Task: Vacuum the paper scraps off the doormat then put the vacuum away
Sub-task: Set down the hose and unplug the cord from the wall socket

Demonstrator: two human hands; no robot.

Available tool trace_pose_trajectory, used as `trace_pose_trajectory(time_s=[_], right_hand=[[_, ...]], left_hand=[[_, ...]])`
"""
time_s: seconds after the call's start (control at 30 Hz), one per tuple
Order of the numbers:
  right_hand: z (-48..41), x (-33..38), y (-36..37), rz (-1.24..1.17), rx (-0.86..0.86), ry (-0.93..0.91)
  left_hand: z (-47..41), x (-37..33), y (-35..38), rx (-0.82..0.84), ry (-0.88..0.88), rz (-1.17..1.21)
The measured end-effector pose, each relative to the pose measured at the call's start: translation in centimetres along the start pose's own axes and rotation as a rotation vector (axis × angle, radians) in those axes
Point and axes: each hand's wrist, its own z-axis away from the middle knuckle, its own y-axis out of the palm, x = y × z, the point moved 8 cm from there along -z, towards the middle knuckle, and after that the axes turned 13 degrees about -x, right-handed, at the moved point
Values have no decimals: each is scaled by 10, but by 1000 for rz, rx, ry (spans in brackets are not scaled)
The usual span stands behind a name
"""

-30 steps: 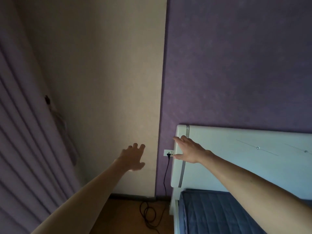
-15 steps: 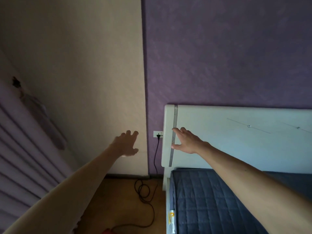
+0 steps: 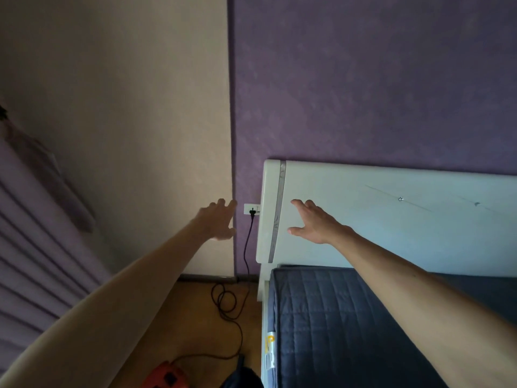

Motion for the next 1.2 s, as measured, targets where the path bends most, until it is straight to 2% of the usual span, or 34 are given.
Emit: trace_pose_trajectory(time_s=[0.43, 0.77, 1.03, 1.2], right_hand=[[-27, 9, 28, -33, 32, -19], [-78, 9, 93, -81, 110, 18], [-156, 9, 178, -142, 186, 79], [-203, 10, 243, -235, 217, 139]], left_hand=[[-11, 16, 28, 23, -26, 1], [-61, 46, 85, 101, -19, 46], [-120, 75, 182, 198, 45, 69], [-149, 88, 263, 315, 16, 181]])
